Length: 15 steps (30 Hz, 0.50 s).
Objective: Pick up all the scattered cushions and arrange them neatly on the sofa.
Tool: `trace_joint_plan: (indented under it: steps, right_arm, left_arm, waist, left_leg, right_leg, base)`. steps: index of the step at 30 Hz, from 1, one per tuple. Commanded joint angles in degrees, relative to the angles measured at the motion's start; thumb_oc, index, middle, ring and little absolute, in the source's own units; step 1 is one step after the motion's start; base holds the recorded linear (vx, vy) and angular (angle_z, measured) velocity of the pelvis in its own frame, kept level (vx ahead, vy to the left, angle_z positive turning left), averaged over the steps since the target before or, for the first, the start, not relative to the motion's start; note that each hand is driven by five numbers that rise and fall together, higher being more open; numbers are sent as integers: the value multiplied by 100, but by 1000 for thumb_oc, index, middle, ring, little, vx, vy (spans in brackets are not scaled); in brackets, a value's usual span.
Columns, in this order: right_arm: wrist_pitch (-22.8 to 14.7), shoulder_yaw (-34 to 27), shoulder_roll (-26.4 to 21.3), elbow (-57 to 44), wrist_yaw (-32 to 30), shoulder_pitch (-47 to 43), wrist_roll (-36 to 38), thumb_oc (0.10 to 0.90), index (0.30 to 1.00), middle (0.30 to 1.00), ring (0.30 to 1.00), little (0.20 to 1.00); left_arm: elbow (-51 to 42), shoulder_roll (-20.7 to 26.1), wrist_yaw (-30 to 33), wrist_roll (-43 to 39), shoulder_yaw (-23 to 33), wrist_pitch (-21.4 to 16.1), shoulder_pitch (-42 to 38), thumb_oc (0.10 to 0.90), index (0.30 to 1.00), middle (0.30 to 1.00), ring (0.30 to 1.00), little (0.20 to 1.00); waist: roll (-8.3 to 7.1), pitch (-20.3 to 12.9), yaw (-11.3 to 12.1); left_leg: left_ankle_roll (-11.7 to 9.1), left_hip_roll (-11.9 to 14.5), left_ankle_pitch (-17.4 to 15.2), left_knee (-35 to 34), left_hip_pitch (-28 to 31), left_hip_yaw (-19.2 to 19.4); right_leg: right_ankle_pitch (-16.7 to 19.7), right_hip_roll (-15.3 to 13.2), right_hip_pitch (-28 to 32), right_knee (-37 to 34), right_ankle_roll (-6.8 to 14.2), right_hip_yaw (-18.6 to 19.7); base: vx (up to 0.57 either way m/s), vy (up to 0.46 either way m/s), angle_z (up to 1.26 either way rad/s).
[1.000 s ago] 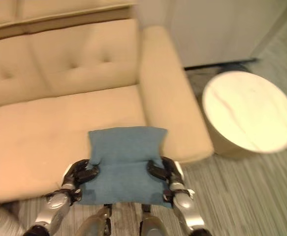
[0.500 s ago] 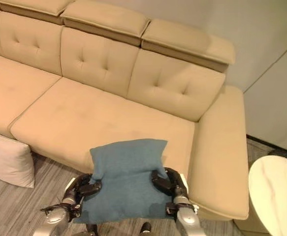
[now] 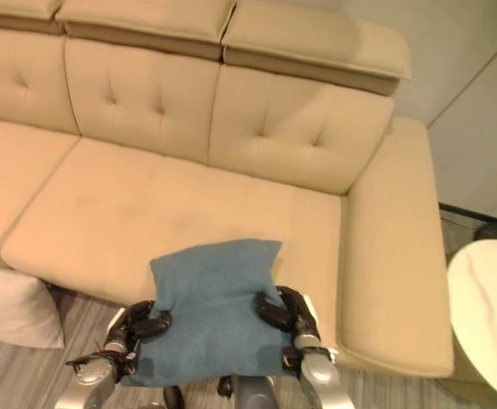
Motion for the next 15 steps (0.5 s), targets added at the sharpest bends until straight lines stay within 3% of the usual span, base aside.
trace_joint_plan:
  steps: [1,2,3,5,8,9,13,15]
  right_arm:
    - [-788,-288,45,-889,115,-663,280,400,300,300,300,300]
    - [-781,-275,15,-889,101,-671,355,400,300,300,300,300]
    - [-741,-257,-6,-875,115,-674,387,400,300,300,300,300]
    - [-735,-204,-57,-848,71,-731,363,400,300,300,300,300]
    - [-738,-157,-91,-814,28,-793,350,400,300,300,300,300]
    - [-732,-136,-131,-806,-18,-875,283,400,300,300,300,300]
    - [-719,-190,-120,-872,-23,-870,225,400,300,300,300,300]
    - [-684,-164,-24,-865,-6,-936,176,400,300,300,300,300]
  left_arm:
    - [-897,84,-416,97,-98,-596,-289,400,300,300,300,300]
    - [-870,52,-383,55,-97,-592,-298,400,300,300,300,300]
    - [-895,49,-364,7,-90,-580,-305,400,300,300,300,300]
    - [-981,55,-298,-14,-98,-571,-313,400,300,300,300,300]
    - [-1010,60,-234,-26,-127,-592,-352,400,300,300,300,300]
    - [-1061,66,-166,-58,-130,-610,-425,400,300,300,300,300]
    - [-1069,125,-189,11,-151,-589,-480,400,300,300,300,300]
    - [-1161,226,-181,41,-84,-598,-500,400,300,300,300,300]
  waist:
    - [-296,-508,-249]
    - [-319,-466,-185]
    - [-374,-476,-139]
    - [-425,-476,-33]
    - [-401,-453,59]
    - [-326,-449,108]
    - [-271,-571,57]
    - [-281,-644,59]
  left_leg:
    - [-99,-207,-706,1422,-924,-52]
    - [-190,-119,-545,1944,-1202,-205]
    - [-125,-110,-566,1990,-1467,-426]
    - [-60,-56,-633,1463,-1652,-748]
    - [-120,-29,-376,1078,-1744,-1055]
    - [-172,11,-150,663,-1732,-1307]
    - [-95,-65,-99,159,-1343,-1164]
    - [30,-178,-73,-183,-1035,-938]
  right_leg:
    - [-532,-254,119,160,752,530]
    - [-605,-185,216,123,639,653]
    - [-673,-195,251,121,608,775]
    - [-769,-215,304,195,645,995]
    - [-835,-156,361,238,641,1137]
    - [-931,-96,403,332,651,1291]
    - [-910,-163,440,368,725,1400]
    - [-778,-265,435,329,874,1570]
  base:
    - [161,-181,12]
    - [119,-82,-14]
    - [133,-10,-43]
    - [182,89,-70]
    - [134,91,-99]
    - [96,102,-79]
    - [133,218,-20]
    - [61,298,-20]
